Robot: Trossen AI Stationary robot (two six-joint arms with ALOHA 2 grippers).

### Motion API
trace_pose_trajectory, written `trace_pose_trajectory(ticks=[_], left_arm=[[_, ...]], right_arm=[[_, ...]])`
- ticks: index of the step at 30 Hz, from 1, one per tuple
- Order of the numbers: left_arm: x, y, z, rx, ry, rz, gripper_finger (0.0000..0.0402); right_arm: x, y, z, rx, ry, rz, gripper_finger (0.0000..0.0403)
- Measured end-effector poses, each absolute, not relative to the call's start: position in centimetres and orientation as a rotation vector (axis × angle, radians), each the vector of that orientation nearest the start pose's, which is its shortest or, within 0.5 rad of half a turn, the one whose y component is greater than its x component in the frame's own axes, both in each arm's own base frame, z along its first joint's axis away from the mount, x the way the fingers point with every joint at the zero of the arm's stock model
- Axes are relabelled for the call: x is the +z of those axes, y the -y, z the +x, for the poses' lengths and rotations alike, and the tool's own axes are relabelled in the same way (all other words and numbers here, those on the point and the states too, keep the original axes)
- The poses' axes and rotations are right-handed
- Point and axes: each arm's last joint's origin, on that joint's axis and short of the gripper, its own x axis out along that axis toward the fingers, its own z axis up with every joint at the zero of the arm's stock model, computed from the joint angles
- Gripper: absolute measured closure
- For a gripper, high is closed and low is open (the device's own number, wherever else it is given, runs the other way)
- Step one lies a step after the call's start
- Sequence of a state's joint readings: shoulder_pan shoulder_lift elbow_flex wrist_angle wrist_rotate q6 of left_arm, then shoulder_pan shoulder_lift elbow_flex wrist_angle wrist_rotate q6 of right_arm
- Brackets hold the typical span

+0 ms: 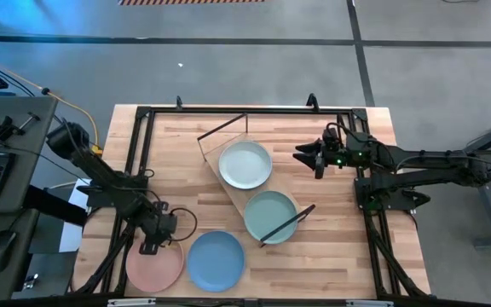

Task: Place and stack plates onto a shelf
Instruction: Stack the pink plate on the top of the gray plate on the shelf

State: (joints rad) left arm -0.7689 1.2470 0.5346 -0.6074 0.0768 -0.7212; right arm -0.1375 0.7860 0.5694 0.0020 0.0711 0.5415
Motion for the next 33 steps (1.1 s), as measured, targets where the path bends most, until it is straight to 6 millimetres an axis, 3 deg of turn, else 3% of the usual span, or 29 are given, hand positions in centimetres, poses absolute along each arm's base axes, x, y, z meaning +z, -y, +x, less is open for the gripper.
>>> trace_pose_trajectory(ticks=[8,13,17,23,29,33], left_arm=[[13.7,13.3,13.6,-0.199,-1.484,-0.188,0.0374],[14.9,12.4,13.6,-0.195,-1.539,-0.277,0.0388],[17.5,11.2,13.3,-0.18,-1.498,-0.32,0.0398],[23.1,8.9,13.8,-0.121,-1.353,-0.496,0.0399],[27.7,6.2,17.6,0.019,-1.097,-0.649,0.04],[28.7,4.0,20.9,0.145,-1.04,-0.569,0.04]], right_arm=[[27.4,2.7,17.8,-0.27,-0.168,0.544,0.022],[27.4,2.7,17.8,-0.272,-0.166,0.544,0.022],[27.4,2.7,17.8,-0.274,-0.173,0.544,0.022],[27.4,2.7,17.8,-0.274,-0.174,0.535,0.022],[27.4,2.8,17.7,-0.306,-0.166,0.513,0.022],[27.4,2.9,17.7,-0.327,-0.16,0.51,0.022]])
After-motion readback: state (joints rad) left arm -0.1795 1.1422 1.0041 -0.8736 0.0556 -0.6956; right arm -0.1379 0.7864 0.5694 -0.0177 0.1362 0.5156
